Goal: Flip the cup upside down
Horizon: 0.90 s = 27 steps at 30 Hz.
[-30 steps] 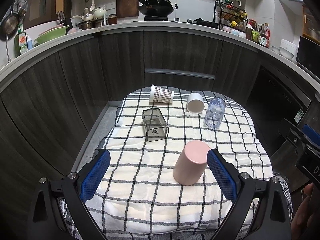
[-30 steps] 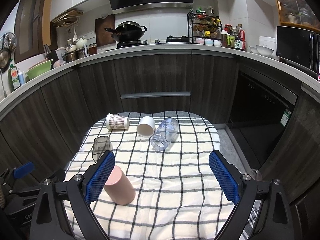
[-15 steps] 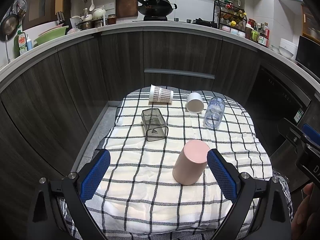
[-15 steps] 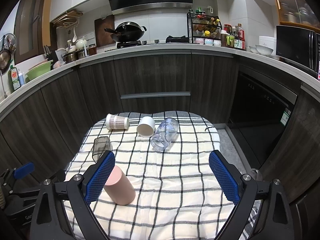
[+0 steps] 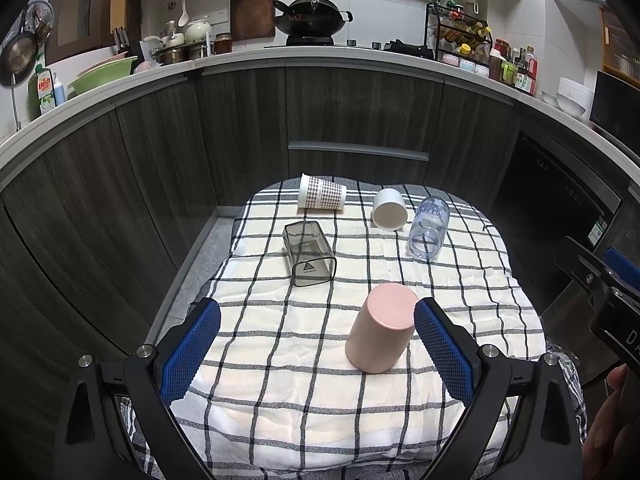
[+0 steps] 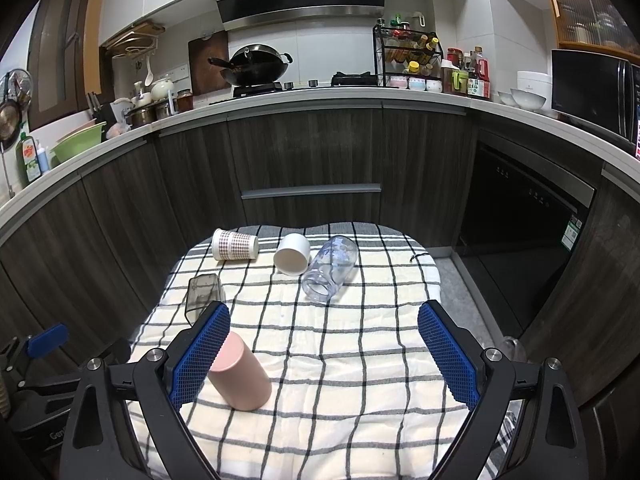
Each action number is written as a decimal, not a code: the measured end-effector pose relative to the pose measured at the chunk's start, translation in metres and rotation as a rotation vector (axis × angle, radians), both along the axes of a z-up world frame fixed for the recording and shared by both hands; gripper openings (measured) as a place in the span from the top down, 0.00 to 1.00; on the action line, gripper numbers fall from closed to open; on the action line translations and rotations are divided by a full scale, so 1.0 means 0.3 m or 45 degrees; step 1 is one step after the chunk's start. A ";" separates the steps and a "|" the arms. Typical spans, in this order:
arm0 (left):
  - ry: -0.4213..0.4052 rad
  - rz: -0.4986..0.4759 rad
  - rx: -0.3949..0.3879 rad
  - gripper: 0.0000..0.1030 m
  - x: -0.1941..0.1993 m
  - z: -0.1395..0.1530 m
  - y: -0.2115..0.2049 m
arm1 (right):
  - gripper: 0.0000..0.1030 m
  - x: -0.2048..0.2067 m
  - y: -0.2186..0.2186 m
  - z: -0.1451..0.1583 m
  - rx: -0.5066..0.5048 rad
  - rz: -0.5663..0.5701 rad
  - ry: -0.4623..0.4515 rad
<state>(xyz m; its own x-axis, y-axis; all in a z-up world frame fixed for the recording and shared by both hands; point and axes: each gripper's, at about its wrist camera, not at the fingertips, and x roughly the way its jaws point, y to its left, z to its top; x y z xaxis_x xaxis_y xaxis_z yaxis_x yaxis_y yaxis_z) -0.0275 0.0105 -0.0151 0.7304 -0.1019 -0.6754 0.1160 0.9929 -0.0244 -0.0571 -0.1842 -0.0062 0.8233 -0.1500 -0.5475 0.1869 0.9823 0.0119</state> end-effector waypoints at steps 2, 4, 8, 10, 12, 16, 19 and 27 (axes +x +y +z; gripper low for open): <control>-0.017 0.001 0.005 0.04 -0.004 0.003 -0.001 | 0.08 -0.002 0.001 0.001 0.000 -0.002 -0.006; -0.032 -0.001 0.010 0.04 -0.007 0.006 -0.003 | 0.08 -0.004 0.004 0.002 0.001 -0.004 -0.007; -0.047 -0.006 0.016 0.04 -0.009 0.009 -0.006 | 0.08 -0.004 0.004 0.002 0.001 -0.006 -0.009; -0.050 -0.003 0.016 0.04 -0.011 0.010 -0.005 | 0.08 -0.005 0.004 0.002 0.002 -0.006 -0.007; -0.052 -0.003 0.015 0.04 -0.012 0.011 -0.005 | 0.08 -0.005 0.005 0.003 0.002 -0.006 -0.009; -0.059 -0.006 0.015 0.04 -0.013 0.016 -0.006 | 0.08 -0.005 0.004 0.003 0.001 -0.007 -0.009; -0.061 -0.007 0.017 0.04 -0.013 0.021 -0.006 | 0.08 -0.004 0.005 0.002 0.002 -0.007 -0.007; -0.043 0.004 0.014 0.04 -0.011 0.018 -0.002 | 0.08 -0.005 0.002 0.002 0.003 -0.007 -0.008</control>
